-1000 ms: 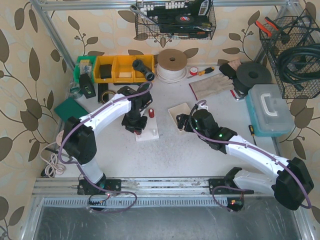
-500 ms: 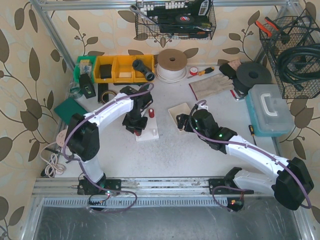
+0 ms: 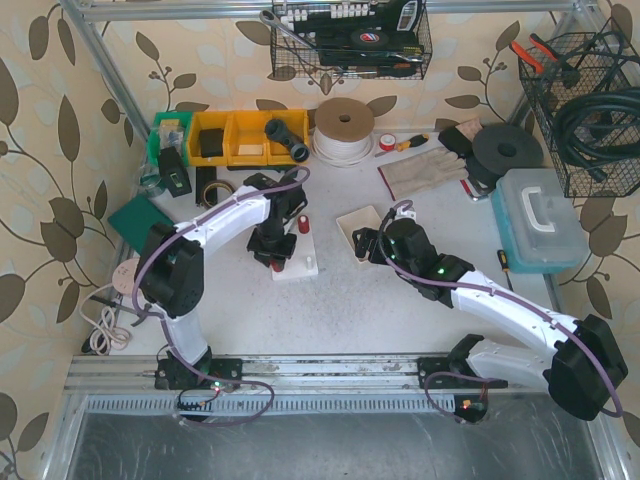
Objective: Install the large spring
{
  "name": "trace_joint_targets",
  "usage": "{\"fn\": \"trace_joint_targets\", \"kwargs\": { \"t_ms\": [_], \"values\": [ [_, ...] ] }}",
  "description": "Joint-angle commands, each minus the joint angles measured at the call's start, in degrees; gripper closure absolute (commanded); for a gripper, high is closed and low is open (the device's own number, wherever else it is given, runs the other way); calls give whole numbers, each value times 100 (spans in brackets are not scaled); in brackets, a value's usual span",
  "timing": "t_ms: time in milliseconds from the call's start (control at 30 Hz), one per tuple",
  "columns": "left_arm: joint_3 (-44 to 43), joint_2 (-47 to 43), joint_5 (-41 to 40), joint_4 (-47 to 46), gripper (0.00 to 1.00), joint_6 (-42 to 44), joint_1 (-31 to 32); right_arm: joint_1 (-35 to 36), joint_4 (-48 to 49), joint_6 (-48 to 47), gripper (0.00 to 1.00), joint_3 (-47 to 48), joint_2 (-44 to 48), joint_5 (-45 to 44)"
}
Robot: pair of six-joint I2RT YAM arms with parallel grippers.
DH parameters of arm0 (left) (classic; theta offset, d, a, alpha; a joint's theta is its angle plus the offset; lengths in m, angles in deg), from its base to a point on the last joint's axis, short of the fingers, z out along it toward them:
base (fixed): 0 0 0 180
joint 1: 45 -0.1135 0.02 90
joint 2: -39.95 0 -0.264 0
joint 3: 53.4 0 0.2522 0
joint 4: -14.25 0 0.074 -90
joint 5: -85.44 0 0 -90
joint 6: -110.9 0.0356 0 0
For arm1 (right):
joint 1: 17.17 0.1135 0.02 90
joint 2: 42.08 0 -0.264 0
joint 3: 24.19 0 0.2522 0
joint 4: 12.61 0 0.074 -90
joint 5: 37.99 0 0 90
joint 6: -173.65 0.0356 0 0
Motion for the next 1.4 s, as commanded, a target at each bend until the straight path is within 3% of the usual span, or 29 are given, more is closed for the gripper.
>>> {"fn": "trace_joint_targets", "kwargs": {
  "t_ms": [0, 900, 933, 1133, 1367],
  "values": [
    [27, 93, -39, -104, 100, 170, -54, 26, 113, -13, 2, -56, -7, -44],
    [117, 425, 22, -258, 100, 233, -54, 24, 77, 14, 2, -29, -70, -73],
    [111, 421, 15, -261, 98, 231, -52, 24, 58, 37, 2, -25, -69, -80],
    [112, 313, 78, -293, 56, 243, -52, 24, -72, 134, 1, -10, -37, -217],
    [20, 74, 141, -227, 44, 176, -46, 24, -86, 162, 1, -21, -32, -245]
  ]
}}
